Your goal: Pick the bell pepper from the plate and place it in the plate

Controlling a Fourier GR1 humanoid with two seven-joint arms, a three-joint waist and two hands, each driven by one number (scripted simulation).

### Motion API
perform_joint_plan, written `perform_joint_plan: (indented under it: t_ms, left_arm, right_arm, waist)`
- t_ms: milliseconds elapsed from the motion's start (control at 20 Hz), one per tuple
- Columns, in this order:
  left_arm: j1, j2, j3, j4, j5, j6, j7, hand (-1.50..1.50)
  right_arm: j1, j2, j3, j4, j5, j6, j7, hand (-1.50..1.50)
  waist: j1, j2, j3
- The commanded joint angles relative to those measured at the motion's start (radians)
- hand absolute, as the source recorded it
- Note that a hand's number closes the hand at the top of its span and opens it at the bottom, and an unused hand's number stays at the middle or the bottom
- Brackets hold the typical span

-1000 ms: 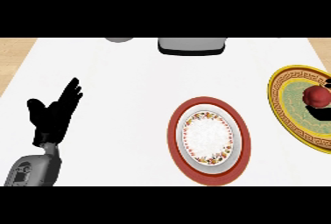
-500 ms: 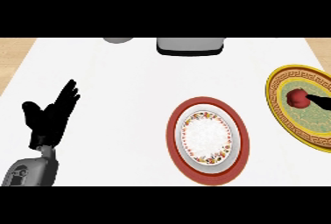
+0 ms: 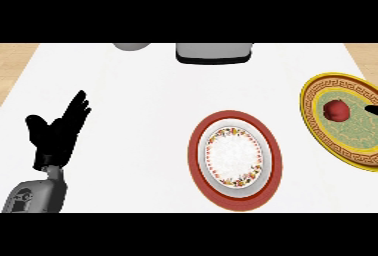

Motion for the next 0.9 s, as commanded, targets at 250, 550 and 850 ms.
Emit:
perform_joint_plan:
  t_ms: [250,550,850]
  left_arm:
    - [0.027,-0.035,-0.01,0.011,-0.029,0.018,-0.041,0.0]
    - [0.02,0.014,0.033,-0.017,0.021,-0.057,0.0,0.0]
    - [-0.028,-0.017,0.011,0.006,-0.023,-0.012,0.001,0.0]
  right_arm:
    - [0.171,-0.051,-0.074,-0.079,-0.211,0.192,0.002,-1.5]
    - [0.104,-0.142,-0.055,0.157,-0.212,0.171,-0.138,-1.5]
    - [0.142,-0.246,-0.08,0.222,-0.25,0.23,-0.151,-1.5]
  waist:
    - [0.011,0.005,0.001]
    - [0.02,0.007,0.001]
    - [0.017,0.006,0.001]
